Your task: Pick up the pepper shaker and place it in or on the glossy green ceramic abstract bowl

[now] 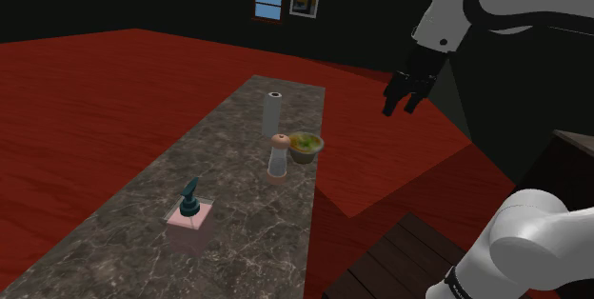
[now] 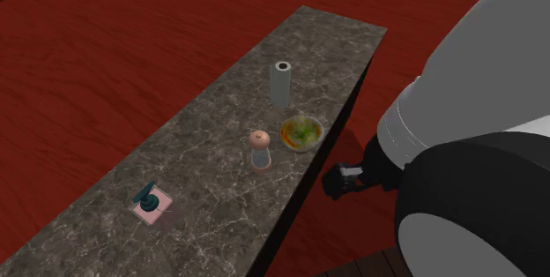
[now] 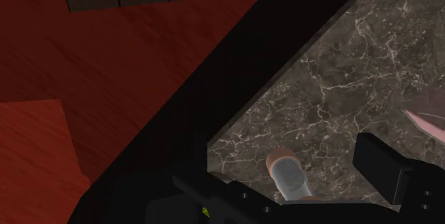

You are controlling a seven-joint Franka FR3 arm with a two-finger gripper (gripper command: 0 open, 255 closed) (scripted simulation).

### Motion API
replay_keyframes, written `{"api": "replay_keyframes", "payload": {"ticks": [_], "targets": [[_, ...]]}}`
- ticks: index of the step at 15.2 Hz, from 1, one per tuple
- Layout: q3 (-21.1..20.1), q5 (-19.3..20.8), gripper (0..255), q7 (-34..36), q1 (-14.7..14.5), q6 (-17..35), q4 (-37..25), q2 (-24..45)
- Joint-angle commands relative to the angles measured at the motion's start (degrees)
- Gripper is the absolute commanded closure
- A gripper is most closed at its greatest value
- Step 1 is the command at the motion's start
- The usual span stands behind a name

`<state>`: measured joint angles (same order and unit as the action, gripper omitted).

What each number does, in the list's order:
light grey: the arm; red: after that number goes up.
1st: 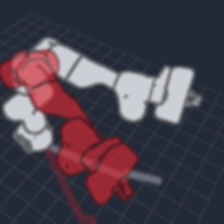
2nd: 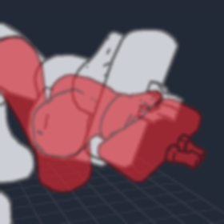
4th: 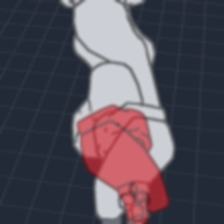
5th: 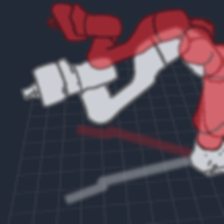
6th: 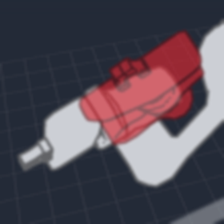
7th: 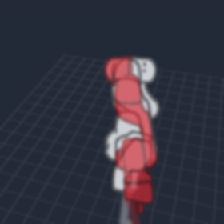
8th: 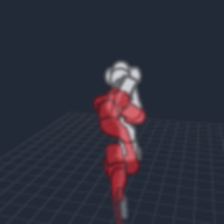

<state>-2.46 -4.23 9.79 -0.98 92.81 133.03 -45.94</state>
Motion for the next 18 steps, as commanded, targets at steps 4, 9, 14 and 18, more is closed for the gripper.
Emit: {"api": "replay_keyframes", "payload": {"ticks": [4,9,14,18], "targets": [[-0.96,-0.97,0,1.18,-0.06,4.65,-0.62,5.56],[-2.46,-2.24,0,3.04,-0.12,11.62,-3.21,15.56],[-3.79,-2.97,0,4.89,-0.16,17.34,-7.70,26.16],[-4.66,-3.13,0,6.42,-0.26,20.87,-12.61,34.91]]}}
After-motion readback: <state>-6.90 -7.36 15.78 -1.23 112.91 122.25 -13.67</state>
